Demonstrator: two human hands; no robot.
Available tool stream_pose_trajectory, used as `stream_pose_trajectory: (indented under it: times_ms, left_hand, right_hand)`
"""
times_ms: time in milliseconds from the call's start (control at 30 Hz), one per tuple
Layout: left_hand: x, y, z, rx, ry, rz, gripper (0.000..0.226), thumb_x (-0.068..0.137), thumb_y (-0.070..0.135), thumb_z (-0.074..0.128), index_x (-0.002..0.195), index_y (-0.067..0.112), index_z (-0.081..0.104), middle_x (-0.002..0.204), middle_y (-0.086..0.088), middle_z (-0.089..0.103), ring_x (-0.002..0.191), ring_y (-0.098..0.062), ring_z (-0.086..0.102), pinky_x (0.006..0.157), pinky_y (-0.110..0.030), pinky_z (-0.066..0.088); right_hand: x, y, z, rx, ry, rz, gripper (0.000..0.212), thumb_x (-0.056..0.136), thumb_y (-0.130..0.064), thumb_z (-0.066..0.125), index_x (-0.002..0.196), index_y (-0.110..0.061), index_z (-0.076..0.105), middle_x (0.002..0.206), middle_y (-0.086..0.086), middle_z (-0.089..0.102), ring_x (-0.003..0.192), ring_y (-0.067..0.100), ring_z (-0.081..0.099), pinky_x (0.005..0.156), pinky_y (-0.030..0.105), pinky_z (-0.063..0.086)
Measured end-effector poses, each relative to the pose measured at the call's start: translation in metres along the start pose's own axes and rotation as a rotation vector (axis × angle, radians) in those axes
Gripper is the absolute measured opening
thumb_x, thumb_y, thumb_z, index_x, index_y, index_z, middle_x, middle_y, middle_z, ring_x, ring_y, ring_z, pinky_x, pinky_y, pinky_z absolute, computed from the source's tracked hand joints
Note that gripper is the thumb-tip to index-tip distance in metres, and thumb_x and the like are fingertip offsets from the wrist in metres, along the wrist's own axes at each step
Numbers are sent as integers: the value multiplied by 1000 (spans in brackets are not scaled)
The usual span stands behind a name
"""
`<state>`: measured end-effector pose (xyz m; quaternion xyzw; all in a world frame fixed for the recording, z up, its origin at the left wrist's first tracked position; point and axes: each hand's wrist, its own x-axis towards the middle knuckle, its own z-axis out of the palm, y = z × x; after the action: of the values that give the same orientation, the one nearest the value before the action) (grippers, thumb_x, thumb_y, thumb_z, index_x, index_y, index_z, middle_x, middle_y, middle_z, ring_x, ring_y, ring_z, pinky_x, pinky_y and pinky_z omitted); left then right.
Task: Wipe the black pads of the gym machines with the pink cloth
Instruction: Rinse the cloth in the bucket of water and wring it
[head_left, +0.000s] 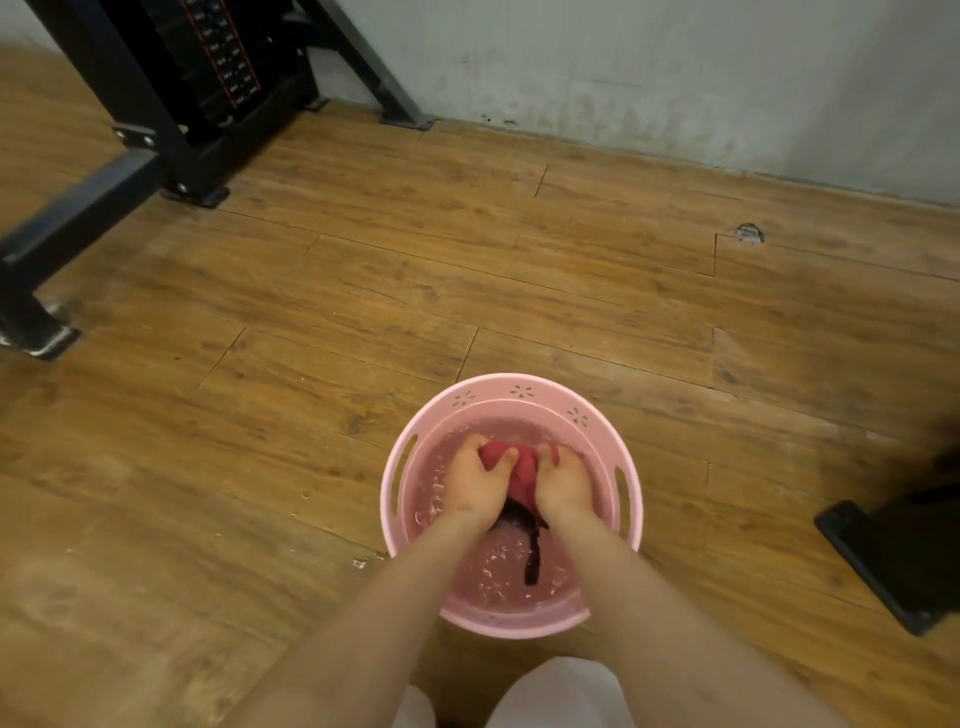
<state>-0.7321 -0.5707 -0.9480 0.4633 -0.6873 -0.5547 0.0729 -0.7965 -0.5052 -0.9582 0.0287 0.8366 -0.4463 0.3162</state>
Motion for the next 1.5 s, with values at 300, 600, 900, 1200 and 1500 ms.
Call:
stream_pose_trajectory:
  times_ms: [300,600,900,1200,1500]
  left_hand:
    - [-10,-6,-6,104,118,-138,37,105,28,31,136,18,51,133,-6,57,122,-28,51,103,-35,36]
    - [-17,-12,-4,3,170,-225,33,102,28,44,130,13,52,127,-11,59,118,-32,54,98,-38,39]
    - [-19,-3,0,-329,92,-168,25,101,27,44,115,16,62,105,-3,68,101,-21,63,93,-33,48]
    - [-25,-5,2,-197,2,-73,40,104,34,35,75,21,58,70,5,61,70,-13,57,73,-27,41]
    - [-34,-18,11,-80,-75,-83,25,95,23,58,113,12,45,95,-4,62,89,-19,59,77,-23,40]
  right_hand:
    - [-5,9,-1,243,-26,113,24,99,-11,47,105,-26,64,107,4,65,96,25,60,86,33,49]
    - [-19,18,-2,294,-140,149,43,98,1,36,117,-23,66,85,3,68,63,21,60,58,31,48]
    - [-36,6,-3,391,-280,-19,13,94,-27,61,89,-20,72,88,12,74,84,26,70,82,36,57]
    - [-43,9,13,-171,-121,-265,32,104,-25,33,110,-10,61,99,9,67,92,26,63,82,36,49]
    - [-38,30,-3,-73,-19,-130,19,101,-12,39,111,-8,55,104,11,59,101,32,58,73,25,37]
